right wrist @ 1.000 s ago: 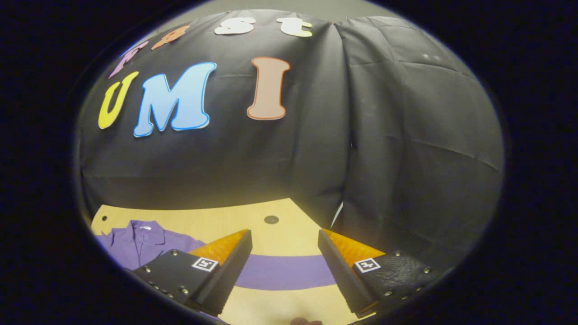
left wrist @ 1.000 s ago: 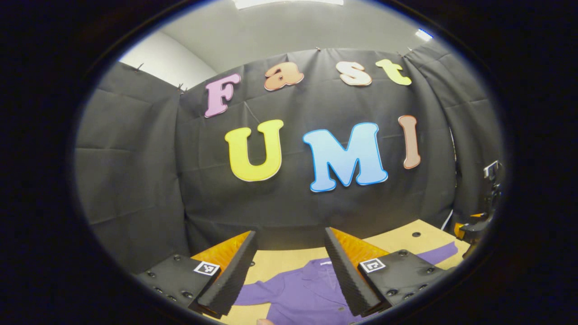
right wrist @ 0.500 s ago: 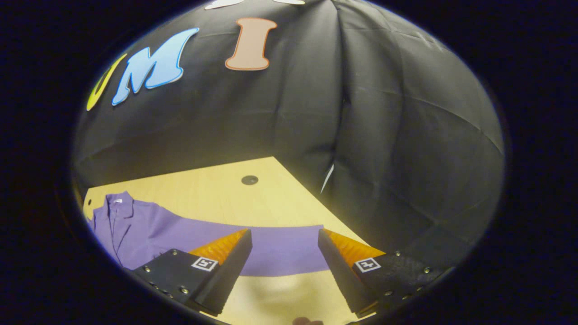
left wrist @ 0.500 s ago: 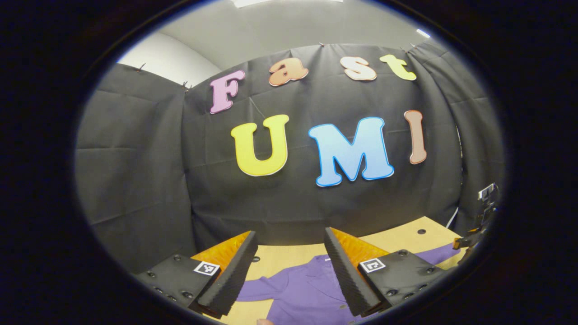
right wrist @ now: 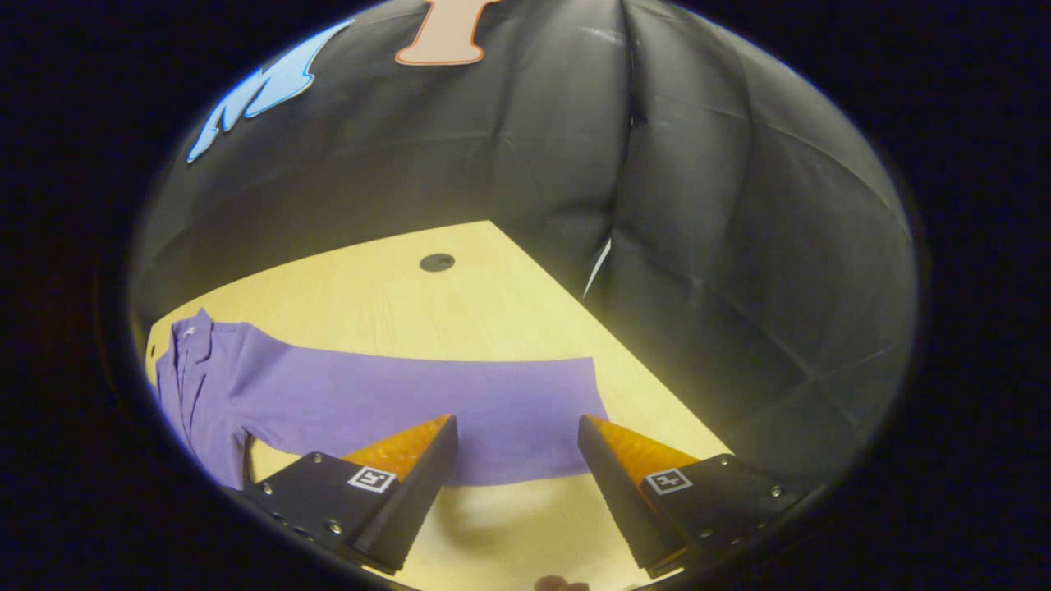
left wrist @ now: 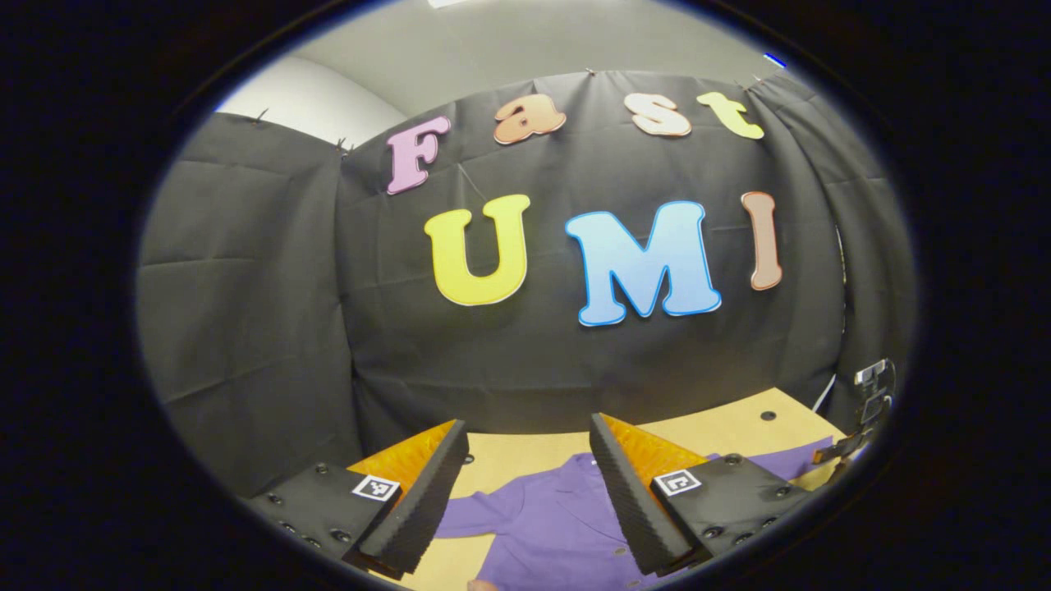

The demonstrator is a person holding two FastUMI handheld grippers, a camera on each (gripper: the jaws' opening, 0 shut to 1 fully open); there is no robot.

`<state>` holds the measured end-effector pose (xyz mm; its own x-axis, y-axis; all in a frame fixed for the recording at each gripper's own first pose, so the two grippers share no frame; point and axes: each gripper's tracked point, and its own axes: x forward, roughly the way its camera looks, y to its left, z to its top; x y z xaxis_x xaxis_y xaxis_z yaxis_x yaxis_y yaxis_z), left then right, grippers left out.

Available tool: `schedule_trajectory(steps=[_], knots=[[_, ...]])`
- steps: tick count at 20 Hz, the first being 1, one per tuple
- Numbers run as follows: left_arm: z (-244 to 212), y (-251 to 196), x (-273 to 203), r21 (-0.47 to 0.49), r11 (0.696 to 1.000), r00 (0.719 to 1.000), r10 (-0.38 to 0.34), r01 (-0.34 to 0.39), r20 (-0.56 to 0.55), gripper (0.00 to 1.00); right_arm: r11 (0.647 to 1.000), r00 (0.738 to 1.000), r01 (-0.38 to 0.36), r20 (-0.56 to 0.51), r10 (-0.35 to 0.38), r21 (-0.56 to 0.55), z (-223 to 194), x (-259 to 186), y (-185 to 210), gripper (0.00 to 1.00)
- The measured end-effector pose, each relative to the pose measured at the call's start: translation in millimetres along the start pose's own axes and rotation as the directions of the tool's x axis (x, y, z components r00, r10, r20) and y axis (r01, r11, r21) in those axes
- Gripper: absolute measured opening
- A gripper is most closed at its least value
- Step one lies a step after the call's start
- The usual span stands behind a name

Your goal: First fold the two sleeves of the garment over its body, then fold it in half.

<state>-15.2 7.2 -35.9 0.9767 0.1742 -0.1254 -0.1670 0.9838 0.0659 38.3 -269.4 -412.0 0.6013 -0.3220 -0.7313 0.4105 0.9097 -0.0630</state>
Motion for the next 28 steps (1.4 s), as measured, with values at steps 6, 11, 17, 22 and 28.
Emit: schedule_trajectory(steps=[6,11,17,22,28], knots=[[-9,0,1,-0.004,1.0,0.999,0.018,-0.019,-0.028,0.97,1.0,0.997,0.013,-0.07,-0.013,-0.002,-21,18,-1,0.95],[-11,-1,1,-0.006,1.0,0.999,0.028,-0.028,-0.032,0.97,1.0,0.994,-0.027,-0.107,0.028,0.006,-37,20,6,0.93],[-20,-2,2,-0.036,0.999,0.998,0.03,-0.032,-0.047,0.98,0.996,0.992,-0.083,-0.095,0.086,0.031,-41,24,12,0.96],[-28,0,2,-0.042,0.999,0.998,0.032,-0.035,-0.06,0.98,0.993,0.986,-0.117,-0.115,0.12,0.029,-37,26,16,0.79],[-36,2,2,-0.05,0.998,0.997,0.024,-0.028,-0.072,0.97,0.988,0.972,-0.126,-0.187,0.14,0.087,-34,22,20,0.4]])
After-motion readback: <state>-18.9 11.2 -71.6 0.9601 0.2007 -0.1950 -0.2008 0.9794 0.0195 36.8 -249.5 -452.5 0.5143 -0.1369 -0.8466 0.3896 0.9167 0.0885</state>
